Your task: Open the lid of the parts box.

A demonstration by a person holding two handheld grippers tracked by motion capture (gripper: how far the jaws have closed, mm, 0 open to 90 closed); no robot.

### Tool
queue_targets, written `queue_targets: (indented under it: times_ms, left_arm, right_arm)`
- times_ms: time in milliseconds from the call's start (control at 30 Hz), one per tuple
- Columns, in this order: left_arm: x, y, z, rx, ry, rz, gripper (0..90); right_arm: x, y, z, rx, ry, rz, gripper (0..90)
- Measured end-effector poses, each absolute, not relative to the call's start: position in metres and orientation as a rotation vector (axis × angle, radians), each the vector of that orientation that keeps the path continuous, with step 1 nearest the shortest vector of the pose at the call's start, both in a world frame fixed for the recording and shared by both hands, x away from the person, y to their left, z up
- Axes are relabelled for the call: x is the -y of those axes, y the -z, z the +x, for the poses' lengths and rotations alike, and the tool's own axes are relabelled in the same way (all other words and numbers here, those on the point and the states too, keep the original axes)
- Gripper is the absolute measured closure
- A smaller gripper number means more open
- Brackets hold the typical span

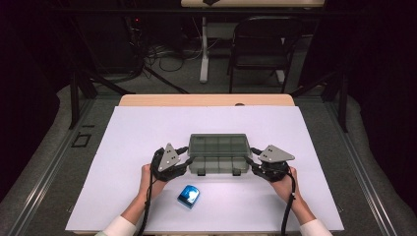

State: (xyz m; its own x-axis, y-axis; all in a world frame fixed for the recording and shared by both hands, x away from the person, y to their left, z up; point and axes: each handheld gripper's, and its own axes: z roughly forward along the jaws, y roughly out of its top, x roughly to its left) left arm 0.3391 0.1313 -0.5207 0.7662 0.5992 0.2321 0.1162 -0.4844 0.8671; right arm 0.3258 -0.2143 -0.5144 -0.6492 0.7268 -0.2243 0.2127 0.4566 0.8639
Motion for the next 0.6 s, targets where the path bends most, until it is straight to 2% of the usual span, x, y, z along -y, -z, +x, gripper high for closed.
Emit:
queue_targets:
  times_ms: [600]
  left_arm:
    - [-0.137,0.504,0.354,-0.526,-0.631,1.994,65.3]
  right_arm:
    - [0.216,0.497,0.337,-2.093,-1.184,0.808,65.9]
